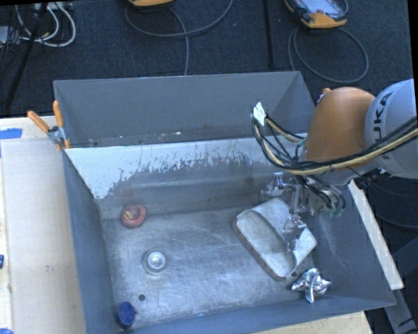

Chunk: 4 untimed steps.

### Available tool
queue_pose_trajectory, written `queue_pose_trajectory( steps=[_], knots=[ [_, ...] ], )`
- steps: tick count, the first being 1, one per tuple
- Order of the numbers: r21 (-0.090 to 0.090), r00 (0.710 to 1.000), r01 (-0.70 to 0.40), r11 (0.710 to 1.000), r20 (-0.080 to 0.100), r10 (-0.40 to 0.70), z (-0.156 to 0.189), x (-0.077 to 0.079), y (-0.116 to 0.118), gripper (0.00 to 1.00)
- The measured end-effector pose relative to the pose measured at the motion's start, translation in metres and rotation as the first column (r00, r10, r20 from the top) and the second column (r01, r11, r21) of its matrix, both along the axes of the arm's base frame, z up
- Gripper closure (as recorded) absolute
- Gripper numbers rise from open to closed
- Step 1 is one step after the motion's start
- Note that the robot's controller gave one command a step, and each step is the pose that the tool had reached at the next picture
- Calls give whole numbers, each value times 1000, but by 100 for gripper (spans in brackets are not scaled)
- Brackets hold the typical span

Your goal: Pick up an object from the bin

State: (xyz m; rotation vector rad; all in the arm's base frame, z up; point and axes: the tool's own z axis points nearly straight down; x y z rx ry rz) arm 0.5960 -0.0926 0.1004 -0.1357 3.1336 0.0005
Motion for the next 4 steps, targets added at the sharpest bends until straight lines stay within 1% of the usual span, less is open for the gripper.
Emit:
queue_pose_trajectory(
  steps=[1, 2, 3, 4],
  knots=[
    [-2, 1000, 1, 1000, 22, -1, -2, 3, 0, 100],
    [0, 1000, -1, 1000, 2, 1, -9, -3, 1, 0],
    [-3, 998, -70, 998, 0, 70, 90, -112, -13, 0],
    [-6, 987, -163, 987, 12, 163, 0, -109, -10, 0]
  ],
)
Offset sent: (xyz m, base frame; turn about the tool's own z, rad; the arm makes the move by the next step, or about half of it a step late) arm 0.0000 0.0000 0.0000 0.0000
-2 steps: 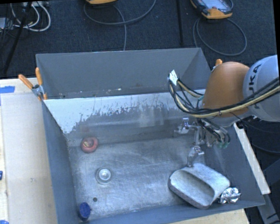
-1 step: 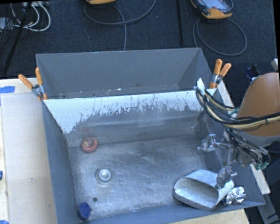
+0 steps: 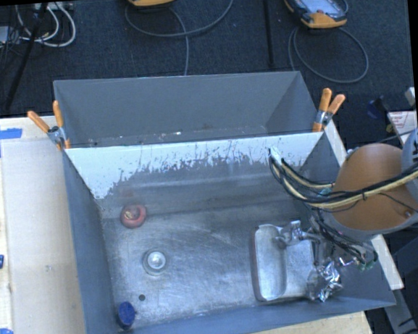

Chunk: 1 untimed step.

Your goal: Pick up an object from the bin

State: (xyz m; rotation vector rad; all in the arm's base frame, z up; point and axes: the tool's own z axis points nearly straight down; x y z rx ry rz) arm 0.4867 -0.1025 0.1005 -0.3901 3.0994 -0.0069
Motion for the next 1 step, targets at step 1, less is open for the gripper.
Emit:
queue_pose_trajectory(
  steps=[1],
  knots=[
    [1, 1000, -3, 1000, -16, 3, -2, -3, 0, 100]
  ],
)
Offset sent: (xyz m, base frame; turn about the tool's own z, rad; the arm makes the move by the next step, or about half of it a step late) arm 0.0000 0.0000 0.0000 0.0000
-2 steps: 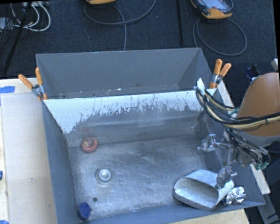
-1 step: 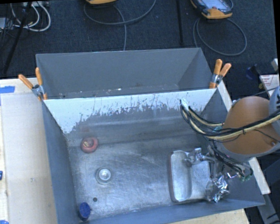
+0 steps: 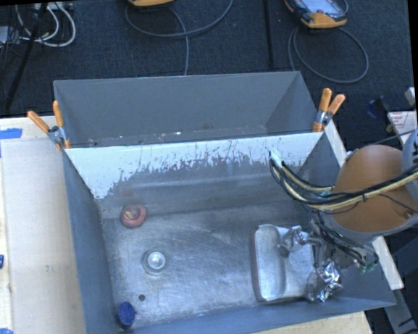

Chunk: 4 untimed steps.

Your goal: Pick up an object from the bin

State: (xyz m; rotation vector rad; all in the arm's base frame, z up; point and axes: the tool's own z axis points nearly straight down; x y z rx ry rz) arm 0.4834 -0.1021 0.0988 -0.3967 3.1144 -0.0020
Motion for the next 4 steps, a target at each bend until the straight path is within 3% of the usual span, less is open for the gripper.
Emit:
queue_pose_trajectory(
  steps=[1, 2, 3, 4],
  knots=[
    [0, 1000, -20, 1000, -4, 20, 6, -2, -5, 100],
    [1, 924, -382, 924, 0, 382, 111, -1, 25, 100],
    [0, 948, -319, 948, -1, 319, 60, 45, -31, 100],
    [3, 947, -321, 947, -2, 321, 63, 44, -28, 0]
  ],
)
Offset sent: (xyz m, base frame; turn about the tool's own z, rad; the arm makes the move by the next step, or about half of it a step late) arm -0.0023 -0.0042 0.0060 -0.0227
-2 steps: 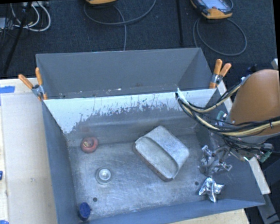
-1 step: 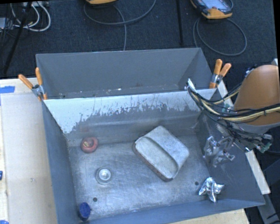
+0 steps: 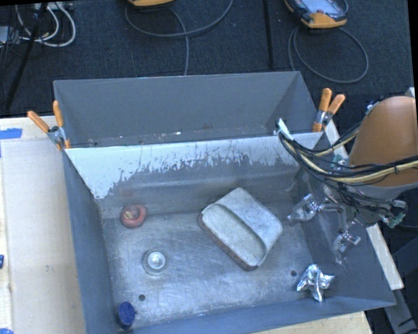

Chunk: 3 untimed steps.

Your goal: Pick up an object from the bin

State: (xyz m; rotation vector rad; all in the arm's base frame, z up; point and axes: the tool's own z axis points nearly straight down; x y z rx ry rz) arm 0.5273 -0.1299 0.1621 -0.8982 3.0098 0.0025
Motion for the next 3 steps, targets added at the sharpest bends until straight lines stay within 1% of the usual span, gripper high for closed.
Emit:
queue_pose_trajectory(
  steps=[1, 2, 3],
  knots=[
    [0, 988, 153, 988, -7, -153, -87, -33, 3, 0],
    [-2, 989, 148, 989, -2, -148, -85, -32, 3, 100],
    [-2, 993, 118, 993, 9, -118, 95, -5, 19, 100]
  ],
)
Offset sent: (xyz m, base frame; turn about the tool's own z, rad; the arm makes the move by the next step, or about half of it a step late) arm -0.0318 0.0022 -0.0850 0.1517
